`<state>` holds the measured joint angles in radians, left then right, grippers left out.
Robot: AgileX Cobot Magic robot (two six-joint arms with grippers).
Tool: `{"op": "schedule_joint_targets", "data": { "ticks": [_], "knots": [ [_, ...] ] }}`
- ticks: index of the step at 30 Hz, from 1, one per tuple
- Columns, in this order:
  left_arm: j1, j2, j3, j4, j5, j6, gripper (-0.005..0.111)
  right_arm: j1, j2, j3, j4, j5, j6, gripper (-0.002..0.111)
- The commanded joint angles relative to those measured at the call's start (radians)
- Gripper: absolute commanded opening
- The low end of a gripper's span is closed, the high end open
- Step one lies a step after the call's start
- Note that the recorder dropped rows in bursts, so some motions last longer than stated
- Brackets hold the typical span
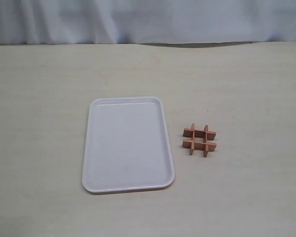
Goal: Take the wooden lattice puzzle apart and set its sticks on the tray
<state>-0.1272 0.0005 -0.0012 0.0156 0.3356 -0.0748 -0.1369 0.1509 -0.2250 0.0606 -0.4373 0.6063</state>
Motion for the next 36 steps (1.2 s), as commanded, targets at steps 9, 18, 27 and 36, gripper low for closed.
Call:
{"op": "schedule_joint_targets", "data": {
  "ticks": [9,18,27,36],
  "knots": [
    [-0.003,-0.001,0.001,0.0,-0.012,0.002,0.0,-0.001,0.636,-0.448,-0.555,0.54,-0.125,0.005],
    [-0.003,-0.001,0.001,0.0,-0.012,0.002,0.0,0.098,1.061,-0.551,-0.57,0.858,-0.343,0.005],
    [-0.003,-0.001,0.001,0.0,-0.012,0.002,0.0,0.221,1.385,-0.784,-0.094,1.292,-1.011,0.005],
    [-0.003,-0.001,0.001,0.0,-0.012,0.002,0.0,0.193,1.589,-0.796,-0.15,1.266,-1.249,0.006]
  ]
}}
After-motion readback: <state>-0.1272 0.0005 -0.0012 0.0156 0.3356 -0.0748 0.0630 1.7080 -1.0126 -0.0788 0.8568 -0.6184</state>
